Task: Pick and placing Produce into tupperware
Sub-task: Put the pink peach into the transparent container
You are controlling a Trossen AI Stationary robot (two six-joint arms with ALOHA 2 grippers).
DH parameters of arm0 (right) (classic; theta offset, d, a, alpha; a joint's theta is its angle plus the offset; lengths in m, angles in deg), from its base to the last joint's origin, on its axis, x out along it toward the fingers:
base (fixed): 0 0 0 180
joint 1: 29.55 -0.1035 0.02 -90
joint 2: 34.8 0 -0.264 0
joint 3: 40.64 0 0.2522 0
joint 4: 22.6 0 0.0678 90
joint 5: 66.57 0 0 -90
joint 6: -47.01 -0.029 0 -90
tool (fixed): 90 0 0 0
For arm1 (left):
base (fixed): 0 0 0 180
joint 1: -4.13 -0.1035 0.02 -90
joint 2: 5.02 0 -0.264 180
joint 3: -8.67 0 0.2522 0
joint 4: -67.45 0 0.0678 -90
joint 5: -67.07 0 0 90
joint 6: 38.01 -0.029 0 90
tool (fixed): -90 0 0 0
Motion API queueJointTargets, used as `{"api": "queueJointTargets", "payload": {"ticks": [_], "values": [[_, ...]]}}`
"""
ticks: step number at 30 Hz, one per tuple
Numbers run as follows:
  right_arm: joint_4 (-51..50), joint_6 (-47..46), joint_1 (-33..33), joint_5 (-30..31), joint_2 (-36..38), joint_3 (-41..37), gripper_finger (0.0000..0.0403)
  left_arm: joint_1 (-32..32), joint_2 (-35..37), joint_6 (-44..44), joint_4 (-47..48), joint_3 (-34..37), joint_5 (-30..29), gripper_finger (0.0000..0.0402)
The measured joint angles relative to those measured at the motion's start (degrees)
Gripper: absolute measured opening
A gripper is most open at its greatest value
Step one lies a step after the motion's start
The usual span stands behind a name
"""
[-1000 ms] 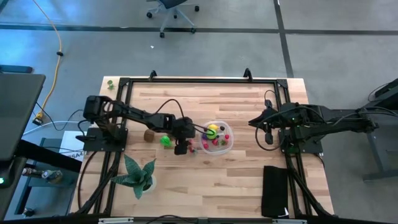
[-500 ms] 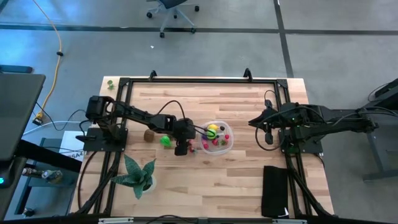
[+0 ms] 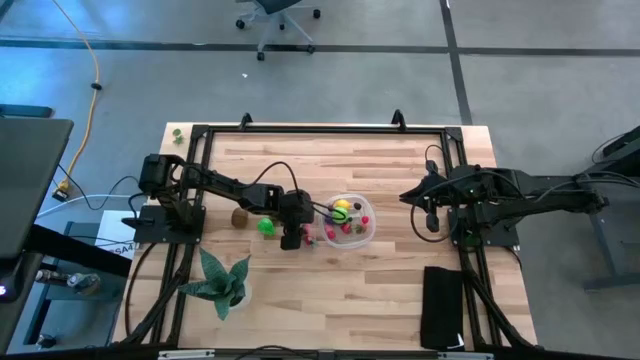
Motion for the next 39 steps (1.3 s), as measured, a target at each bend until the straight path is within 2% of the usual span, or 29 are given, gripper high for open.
{"api": "queueJointTargets", "payload": {"ticks": [3,10,14,21,31,39], "values": [[0.00,0.00,-0.01,0.00,0.00,0.02,0.0030,0.00,0.00,-0.23,0.00,0.00,0.00,0.0154],[0.00,0.00,-0.01,-0.02,0.00,0.00,0.0030,0.00,0.00,0.44,-0.14,0.00,0.02,0.0101],[0.00,0.00,0.01,0.00,0.00,0.00,0.0030,0.00,0.02,1.08,-0.42,0.00,0.00,0.0084],[0.00,0.00,0.01,0.00,0.01,0.00,0.0030,-0.81,1.56,0.44,-1.58,-0.03,-0.02,0.0087],[0.00,0.00,-0.01,0.00,0.00,0.00,0.0030,-2.27,11.75,-2.32,-4.57,-0.48,-3.01,0.0087],[0.00,0.00,0.01,0.00,0.00,0.00,0.0030,1.50,8.85,-6.30,-5.21,-7.29,-3.30,0.0088]]}}
